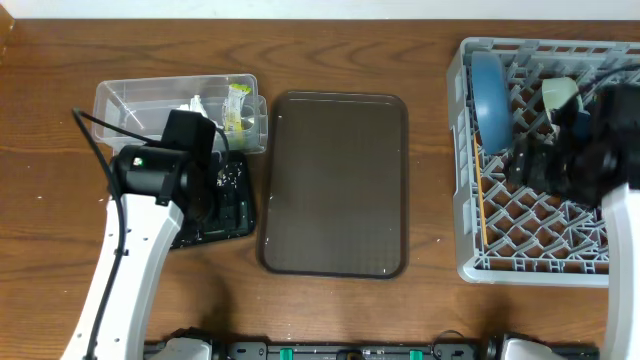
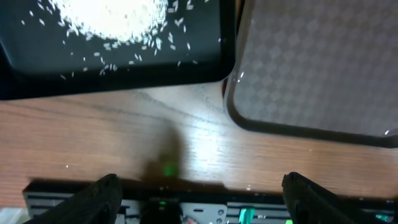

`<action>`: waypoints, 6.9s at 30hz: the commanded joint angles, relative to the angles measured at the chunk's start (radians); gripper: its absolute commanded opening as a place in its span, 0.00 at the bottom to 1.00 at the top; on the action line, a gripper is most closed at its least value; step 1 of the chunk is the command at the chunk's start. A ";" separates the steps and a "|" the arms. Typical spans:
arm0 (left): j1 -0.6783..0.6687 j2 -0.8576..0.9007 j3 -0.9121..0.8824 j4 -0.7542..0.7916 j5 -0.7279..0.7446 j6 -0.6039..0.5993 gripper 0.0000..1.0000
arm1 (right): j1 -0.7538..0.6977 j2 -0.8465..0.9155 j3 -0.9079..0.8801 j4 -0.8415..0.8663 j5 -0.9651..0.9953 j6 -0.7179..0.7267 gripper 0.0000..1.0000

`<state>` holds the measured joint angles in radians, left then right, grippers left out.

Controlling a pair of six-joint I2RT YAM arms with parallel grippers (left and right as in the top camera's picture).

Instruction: Sort waste into correct bins and load items into the dishwasher rack

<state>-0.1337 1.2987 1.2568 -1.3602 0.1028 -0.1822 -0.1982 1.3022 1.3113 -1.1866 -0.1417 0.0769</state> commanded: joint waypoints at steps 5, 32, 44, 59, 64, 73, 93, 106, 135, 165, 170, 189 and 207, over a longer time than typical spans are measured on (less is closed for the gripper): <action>-0.002 -0.263 -0.138 0.143 0.006 0.013 0.86 | -0.012 -0.349 -0.282 0.172 0.029 0.023 0.91; -0.002 -0.822 -0.430 0.374 -0.009 -0.017 0.86 | -0.012 -0.661 -0.575 0.254 0.026 0.023 0.99; -0.002 -0.822 -0.430 0.374 -0.009 -0.017 0.86 | -0.012 -0.661 -0.575 0.254 0.026 0.023 0.99; -0.002 -0.822 -0.430 0.374 -0.009 -0.017 0.86 | 0.135 -0.777 -0.576 0.251 0.026 0.023 0.99; -0.002 -0.822 -0.430 0.374 -0.009 -0.017 0.86 | 0.215 -0.865 -0.576 0.252 0.118 -0.023 0.99; -0.002 -0.822 -0.430 0.374 -0.009 -0.017 0.86 | 0.284 -0.993 -0.661 0.252 0.247 -0.024 0.99; -0.002 -0.822 -0.430 0.374 -0.009 -0.017 0.86 | 0.334 -1.291 -1.067 0.779 0.243 -0.027 0.99; -0.002 -0.822 -0.430 0.374 -0.009 -0.017 0.86 | 0.336 -1.297 -1.306 1.231 0.243 -0.101 0.99; -0.002 -0.822 -0.430 0.374 -0.009 -0.017 0.86 | 0.336 -1.297 -1.306 1.114 0.161 -0.101 0.99; 0.037 -1.027 -0.653 0.469 -0.092 0.018 0.86 | 0.336 -1.297 -1.306 1.114 0.161 -0.101 0.99; 0.061 -1.189 -0.880 0.744 -0.092 0.009 0.86 | 0.336 -1.297 -1.306 1.114 0.161 -0.101 0.99; 0.092 -1.297 -1.253 1.294 -0.032 0.089 0.86 | 0.336 -1.297 -1.306 1.114 0.161 -0.101 0.99; 0.092 -1.295 -1.253 1.295 -0.034 0.089 0.86 | 0.336 -1.297 -1.306 1.114 0.161 -0.101 0.99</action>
<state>-0.0471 0.0109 0.0242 -0.0368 0.0574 -0.1062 0.1188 0.0116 0.0067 -0.0692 0.0219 -0.0120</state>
